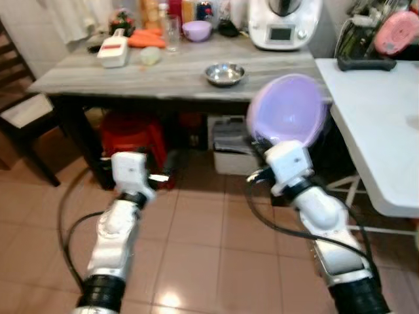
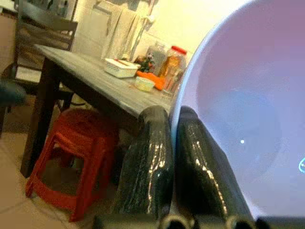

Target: Setting the table

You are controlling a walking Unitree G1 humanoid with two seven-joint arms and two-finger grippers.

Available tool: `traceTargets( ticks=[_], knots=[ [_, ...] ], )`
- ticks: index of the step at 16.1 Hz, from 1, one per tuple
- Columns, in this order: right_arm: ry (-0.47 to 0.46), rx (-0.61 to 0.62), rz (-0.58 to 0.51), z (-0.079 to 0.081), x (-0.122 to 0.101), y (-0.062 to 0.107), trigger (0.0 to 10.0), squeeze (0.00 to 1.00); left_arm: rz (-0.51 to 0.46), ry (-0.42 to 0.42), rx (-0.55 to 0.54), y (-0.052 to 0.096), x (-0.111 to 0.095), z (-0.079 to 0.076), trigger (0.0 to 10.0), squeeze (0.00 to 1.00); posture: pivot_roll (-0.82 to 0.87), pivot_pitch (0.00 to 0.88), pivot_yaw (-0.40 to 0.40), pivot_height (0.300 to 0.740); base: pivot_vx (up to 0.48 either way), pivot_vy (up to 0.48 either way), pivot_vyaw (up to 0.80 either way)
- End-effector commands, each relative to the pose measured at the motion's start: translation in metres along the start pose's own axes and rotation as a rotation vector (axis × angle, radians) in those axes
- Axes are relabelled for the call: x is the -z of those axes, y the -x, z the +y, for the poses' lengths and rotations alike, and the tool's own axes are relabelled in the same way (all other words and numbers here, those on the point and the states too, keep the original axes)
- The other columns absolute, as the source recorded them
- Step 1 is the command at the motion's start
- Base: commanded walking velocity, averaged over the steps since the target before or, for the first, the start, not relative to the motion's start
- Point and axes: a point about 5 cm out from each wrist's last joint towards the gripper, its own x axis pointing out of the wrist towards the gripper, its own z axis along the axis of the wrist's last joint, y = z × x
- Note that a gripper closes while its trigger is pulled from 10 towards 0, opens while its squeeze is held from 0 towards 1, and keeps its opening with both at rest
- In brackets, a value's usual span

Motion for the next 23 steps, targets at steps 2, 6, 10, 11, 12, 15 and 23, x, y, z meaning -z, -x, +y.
traceTargets(
  ticks=[2, 6, 10, 11, 12, 15, 23],
  knots=[
    [0.014, 0.014, -0.008, -0.0058, -0.0028, 0.0026, 10.0, 0.00, -0.012, 0.008, 0.021, -0.0024, -0.0020, -0.0080, 10.0, 0.00, -0.10, 0.020, 0.048, 0.740, 0.398, 0.000, 0.00],
    [0.008, 0.018, -0.010, -0.0058, -0.0030, 0.0014, 10.0, 0.00, -0.009, 0.011, 0.033, -0.0018, -0.0012, -0.0109, 10.0, 0.00, -0.10, 0.021, 0.050, 0.740, 0.401, 0.000, 0.00],
    [-0.007, 0.022, 0.000, -0.0052, -0.0017, 0.0014, 10.0, 0.00, -0.007, 0.013, 0.042, -0.0004, -0.0003, -0.0132, 10.0, 0.00, -0.09, 0.020, 0.050, 0.740, 0.401, 0.000, 0.00],
    [-0.008, 0.022, 0.002, -0.0052, -0.0014, 0.0014, 10.0, 0.00, -0.006, 0.013, 0.046, -0.0002, 0.0000, -0.0143, 10.0, 0.00, -0.09, 0.020, 0.050, 0.740, 0.405, 0.000, 0.00],
    [-0.011, 0.022, 0.002, -0.0052, -0.0012, 0.0014, 10.0, 0.00, -0.005, 0.013, 0.047, -0.0001, 0.0001, -0.0147, 10.0, 0.00, -0.09, 0.020, 0.050, 0.740, 0.405, 0.000, -0.47],
    [-0.011, 0.024, 0.000, -0.0054, -0.0013, 0.0008, 10.0, 0.00, -0.004, 0.013, 0.051, -0.0003, 0.0000, -0.0152, 10.0, 0.00, -0.09, 0.019, 0.052, 0.740, 0.404, 0.000, -0.39],
    [0.007, 0.009, -0.014, -0.0033, -0.0038, -0.0026, 10.0, 0.00, -0.011, 0.012, 0.057, -0.0009, -0.0016, -0.0163, 10.0, 0.00, -0.09, 0.011, 0.048, 0.740, 0.404, 0.000, 0.18]
  ],
)
